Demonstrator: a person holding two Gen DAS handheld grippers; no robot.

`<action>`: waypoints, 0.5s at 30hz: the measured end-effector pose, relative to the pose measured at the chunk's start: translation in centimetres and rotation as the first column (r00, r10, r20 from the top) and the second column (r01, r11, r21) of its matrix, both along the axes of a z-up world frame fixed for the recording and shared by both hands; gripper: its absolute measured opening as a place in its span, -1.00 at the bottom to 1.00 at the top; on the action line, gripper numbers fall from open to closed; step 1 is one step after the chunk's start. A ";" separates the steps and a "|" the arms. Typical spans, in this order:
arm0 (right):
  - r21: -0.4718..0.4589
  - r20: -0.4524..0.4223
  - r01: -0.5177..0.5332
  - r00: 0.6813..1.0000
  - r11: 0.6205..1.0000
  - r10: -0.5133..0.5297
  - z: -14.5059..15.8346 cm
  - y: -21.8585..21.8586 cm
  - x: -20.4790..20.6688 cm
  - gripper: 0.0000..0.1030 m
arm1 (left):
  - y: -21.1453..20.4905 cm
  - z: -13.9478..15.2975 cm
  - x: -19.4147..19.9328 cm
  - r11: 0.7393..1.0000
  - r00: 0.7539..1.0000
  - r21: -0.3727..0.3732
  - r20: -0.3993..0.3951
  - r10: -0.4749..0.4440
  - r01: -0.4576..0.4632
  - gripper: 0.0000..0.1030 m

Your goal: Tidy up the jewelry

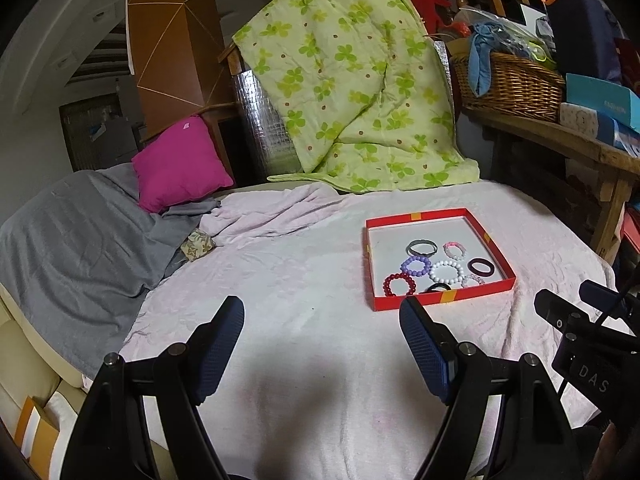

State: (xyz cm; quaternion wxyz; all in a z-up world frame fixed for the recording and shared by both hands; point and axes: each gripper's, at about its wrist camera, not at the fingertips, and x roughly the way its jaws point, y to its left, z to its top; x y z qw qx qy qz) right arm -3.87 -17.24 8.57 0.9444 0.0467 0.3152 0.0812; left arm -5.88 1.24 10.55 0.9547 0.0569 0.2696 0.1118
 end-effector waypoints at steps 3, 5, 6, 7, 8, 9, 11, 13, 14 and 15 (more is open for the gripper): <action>0.002 -0.003 0.004 1.000 1.000 -0.004 -0.1 -0.1 0.0 0.26 | -0.1 0.1 0.1 1.000 1.000 -0.002 0.000 -0.004 0.004 0.56; 0.000 -0.003 0.005 1.000 1.000 -0.005 0.0 -0.1 0.0 0.27 | 0.0 0.1 0.1 1.000 1.000 -0.006 0.000 -0.004 0.004 0.56; -0.002 -0.003 0.005 1.000 1.000 -0.005 0.0 0.0 0.0 0.26 | 0.0 0.1 0.0 1.000 1.000 -0.009 0.000 -0.005 0.005 0.56; -0.002 -0.004 0.004 1.000 1.000 -0.005 0.0 0.0 0.0 0.26 | 0.0 0.1 0.0 1.000 1.000 -0.012 0.002 -0.005 0.005 0.56; -0.003 -0.003 0.004 1.000 1.000 -0.004 -0.1 0.0 0.0 0.26 | 0.1 0.2 0.0 1.000 1.000 -0.015 0.004 -0.006 0.006 0.56; -0.007 -0.003 0.004 1.000 1.000 -0.004 0.0 0.0 0.0 0.27 | 0.1 0.2 0.0 1.000 1.000 -0.019 0.004 -0.007 0.007 0.56; -0.014 -0.002 0.004 1.000 1.000 -0.004 0.0 0.2 0.1 0.27 | 0.3 0.4 0.1 1.000 1.000 -0.025 0.006 -0.011 0.012 0.57; -0.024 0.000 0.007 1.000 1.000 -0.007 0.1 0.4 0.2 0.27 | 0.5 0.5 0.2 0.999 1.000 -0.031 0.008 -0.014 0.014 0.56; -0.029 0.001 0.009 1.000 1.000 -0.009 0.2 0.5 0.3 0.27 | 0.6 0.5 0.3 0.999 1.000 -0.035 0.009 -0.016 0.016 0.56; -0.034 0.002 0.011 1.000 0.999 -0.011 0.3 0.5 0.4 0.27 | 0.7 0.6 0.5 0.999 1.000 -0.039 0.010 -0.016 0.016 0.56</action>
